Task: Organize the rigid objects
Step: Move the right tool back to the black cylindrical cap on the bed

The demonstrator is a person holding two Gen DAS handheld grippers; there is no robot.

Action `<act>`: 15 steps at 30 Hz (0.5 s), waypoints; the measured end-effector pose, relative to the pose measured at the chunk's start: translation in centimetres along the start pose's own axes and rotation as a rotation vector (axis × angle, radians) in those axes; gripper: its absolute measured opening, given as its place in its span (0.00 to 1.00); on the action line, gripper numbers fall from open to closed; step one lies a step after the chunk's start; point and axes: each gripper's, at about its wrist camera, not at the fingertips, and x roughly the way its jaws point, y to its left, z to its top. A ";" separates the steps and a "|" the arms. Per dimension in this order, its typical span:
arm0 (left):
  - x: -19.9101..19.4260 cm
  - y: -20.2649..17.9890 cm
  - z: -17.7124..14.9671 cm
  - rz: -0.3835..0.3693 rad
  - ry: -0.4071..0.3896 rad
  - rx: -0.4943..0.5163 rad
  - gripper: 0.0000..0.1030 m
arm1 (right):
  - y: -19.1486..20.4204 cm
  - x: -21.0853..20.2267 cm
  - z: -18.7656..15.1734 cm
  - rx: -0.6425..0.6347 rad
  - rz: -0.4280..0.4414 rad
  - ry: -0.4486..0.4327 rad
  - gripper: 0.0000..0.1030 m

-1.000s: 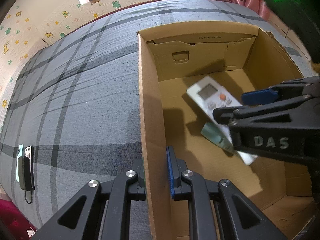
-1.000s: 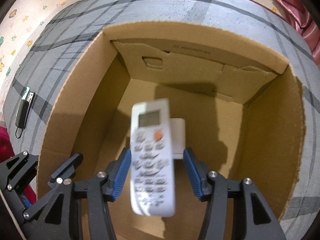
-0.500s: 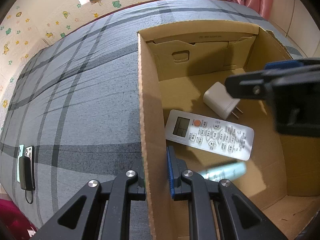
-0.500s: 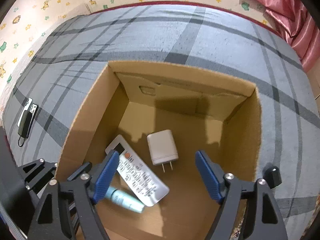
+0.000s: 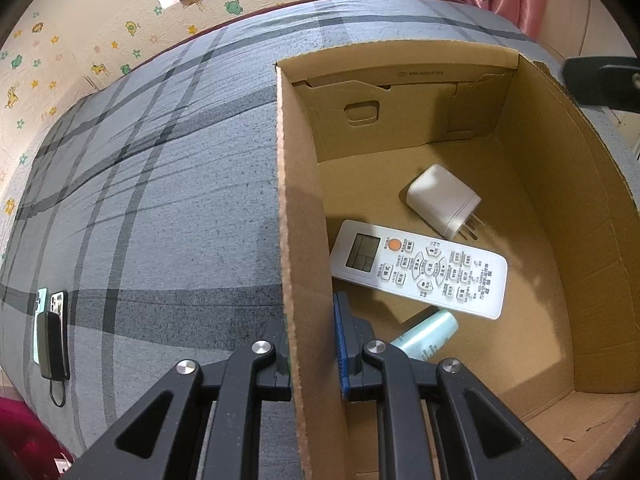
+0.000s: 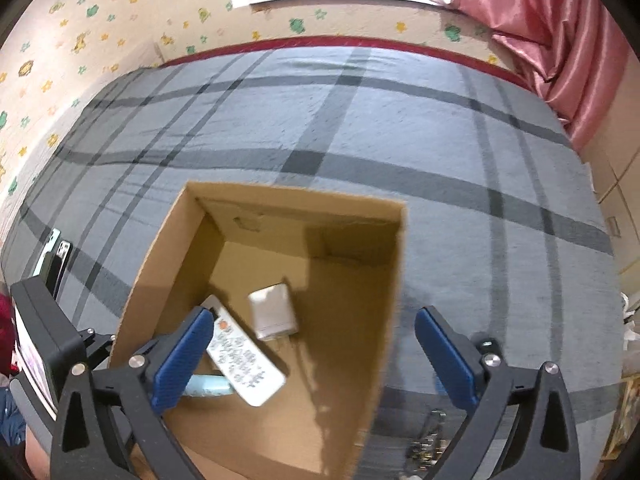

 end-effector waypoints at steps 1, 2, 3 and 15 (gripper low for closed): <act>0.0 0.0 0.0 0.000 0.000 0.001 0.15 | -0.5 -0.2 0.0 0.002 -0.008 -0.001 1.00; 0.0 0.0 0.0 0.001 0.000 0.002 0.15 | -1.0 -0.5 0.0 0.007 -0.014 -0.002 1.00; 0.1 0.0 0.0 0.001 0.000 0.003 0.15 | -1.9 -0.8 -0.1 0.019 -0.029 -0.006 1.00; 0.1 0.4 -0.1 -0.007 -0.004 -0.003 0.15 | -9.2 -1.9 -1.8 0.084 -0.123 0.006 1.00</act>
